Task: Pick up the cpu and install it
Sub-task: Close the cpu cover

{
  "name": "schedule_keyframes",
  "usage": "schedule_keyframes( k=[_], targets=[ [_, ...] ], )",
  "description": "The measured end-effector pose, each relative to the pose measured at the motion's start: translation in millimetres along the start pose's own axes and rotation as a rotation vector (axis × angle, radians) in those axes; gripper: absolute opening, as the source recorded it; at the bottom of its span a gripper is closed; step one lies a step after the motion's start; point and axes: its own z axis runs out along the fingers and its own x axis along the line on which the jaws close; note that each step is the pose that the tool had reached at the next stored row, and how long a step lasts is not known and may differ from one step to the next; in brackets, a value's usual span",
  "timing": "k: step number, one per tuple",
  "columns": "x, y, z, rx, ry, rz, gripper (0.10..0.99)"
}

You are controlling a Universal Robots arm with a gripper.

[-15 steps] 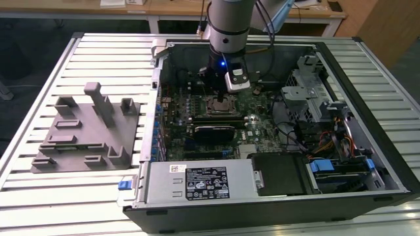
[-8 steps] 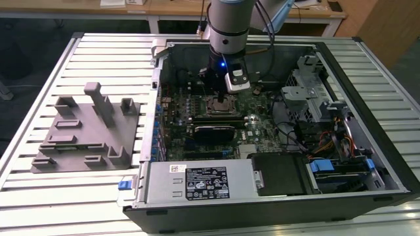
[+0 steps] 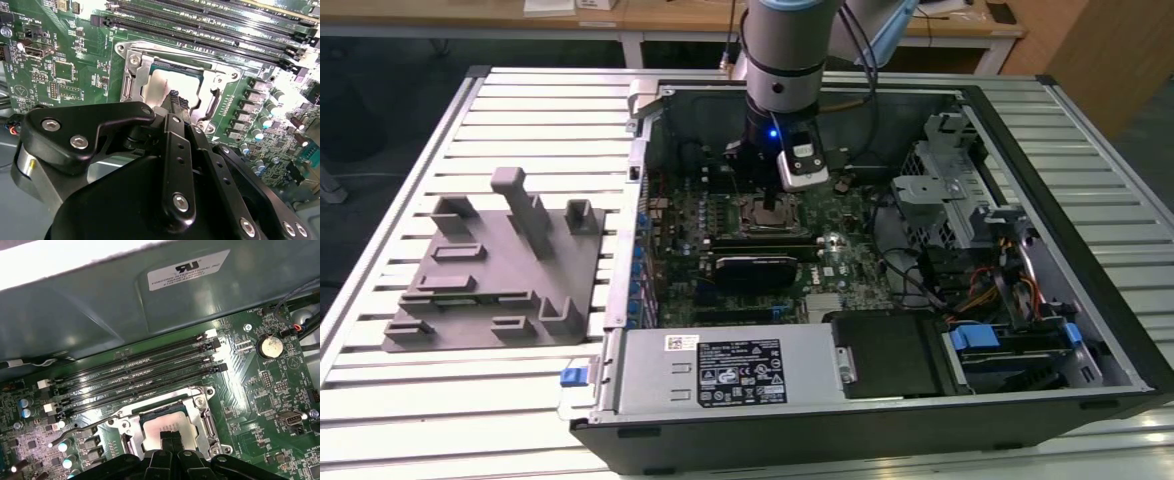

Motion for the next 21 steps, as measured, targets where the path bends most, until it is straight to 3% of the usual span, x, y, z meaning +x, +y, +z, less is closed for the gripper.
schedule_keyframes(
  k=[21],
  targets=[
    [0.2,-0.6,5.1,-0.002,-0.0041,-0.011,0.106]
  ],
)
